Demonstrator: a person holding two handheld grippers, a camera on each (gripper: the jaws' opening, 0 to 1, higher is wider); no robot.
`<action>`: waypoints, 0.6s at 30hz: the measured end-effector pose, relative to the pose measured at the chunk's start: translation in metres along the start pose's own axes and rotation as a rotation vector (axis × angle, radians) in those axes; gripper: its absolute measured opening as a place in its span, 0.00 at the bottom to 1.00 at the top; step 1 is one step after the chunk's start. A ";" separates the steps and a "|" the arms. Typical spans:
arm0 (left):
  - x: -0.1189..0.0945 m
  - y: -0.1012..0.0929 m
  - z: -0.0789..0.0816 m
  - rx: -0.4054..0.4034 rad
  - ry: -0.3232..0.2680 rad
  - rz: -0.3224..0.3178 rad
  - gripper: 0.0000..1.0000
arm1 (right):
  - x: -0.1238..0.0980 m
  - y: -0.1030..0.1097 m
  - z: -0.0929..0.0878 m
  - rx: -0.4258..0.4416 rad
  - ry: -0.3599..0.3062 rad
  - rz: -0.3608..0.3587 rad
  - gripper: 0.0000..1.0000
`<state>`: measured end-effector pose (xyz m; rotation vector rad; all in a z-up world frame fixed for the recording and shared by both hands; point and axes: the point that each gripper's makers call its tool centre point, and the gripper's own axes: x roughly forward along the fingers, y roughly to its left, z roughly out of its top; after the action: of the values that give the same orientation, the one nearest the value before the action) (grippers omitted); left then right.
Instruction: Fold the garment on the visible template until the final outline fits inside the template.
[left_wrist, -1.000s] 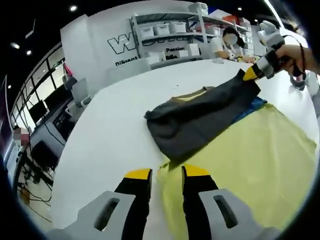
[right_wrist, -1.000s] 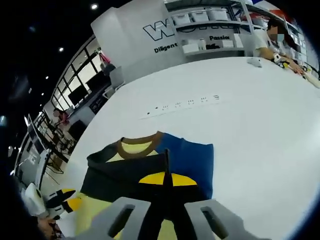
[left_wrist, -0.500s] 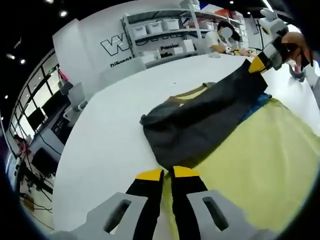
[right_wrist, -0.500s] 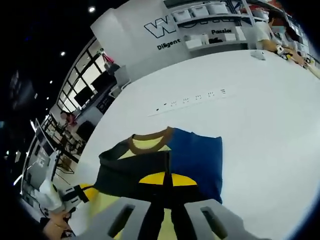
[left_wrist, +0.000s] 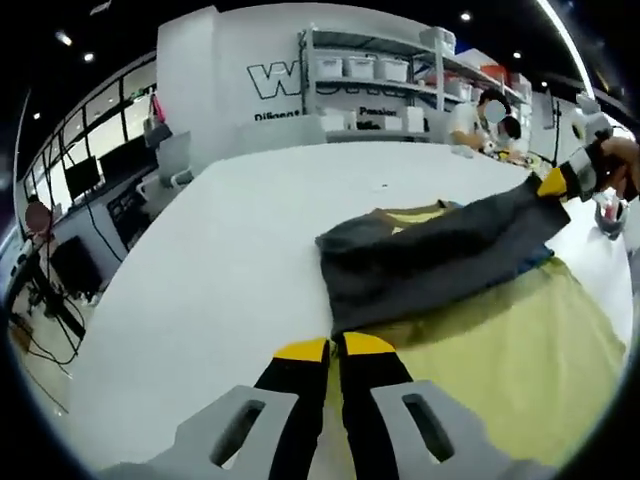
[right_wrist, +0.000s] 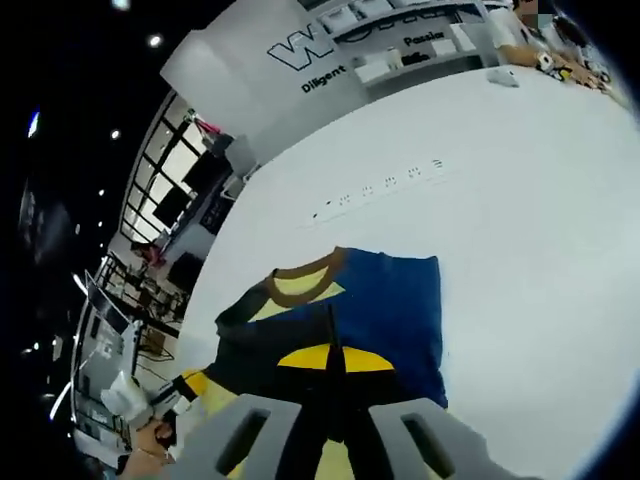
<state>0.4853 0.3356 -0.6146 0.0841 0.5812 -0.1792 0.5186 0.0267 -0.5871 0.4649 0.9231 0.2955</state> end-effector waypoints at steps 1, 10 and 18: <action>0.001 -0.001 0.000 -0.003 0.000 -0.001 0.06 | 0.007 -0.007 -0.004 -0.017 -0.003 -0.012 0.00; 0.000 -0.004 -0.010 0.016 0.036 -0.004 0.06 | 0.023 -0.026 -0.032 -0.201 0.046 -0.078 0.00; -0.002 -0.005 -0.015 0.060 0.056 0.002 0.07 | 0.013 -0.022 -0.026 -0.342 -0.013 -0.107 0.03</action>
<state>0.4743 0.3324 -0.6257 0.1483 0.6319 -0.1926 0.5058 0.0197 -0.6208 0.1023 0.8604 0.3439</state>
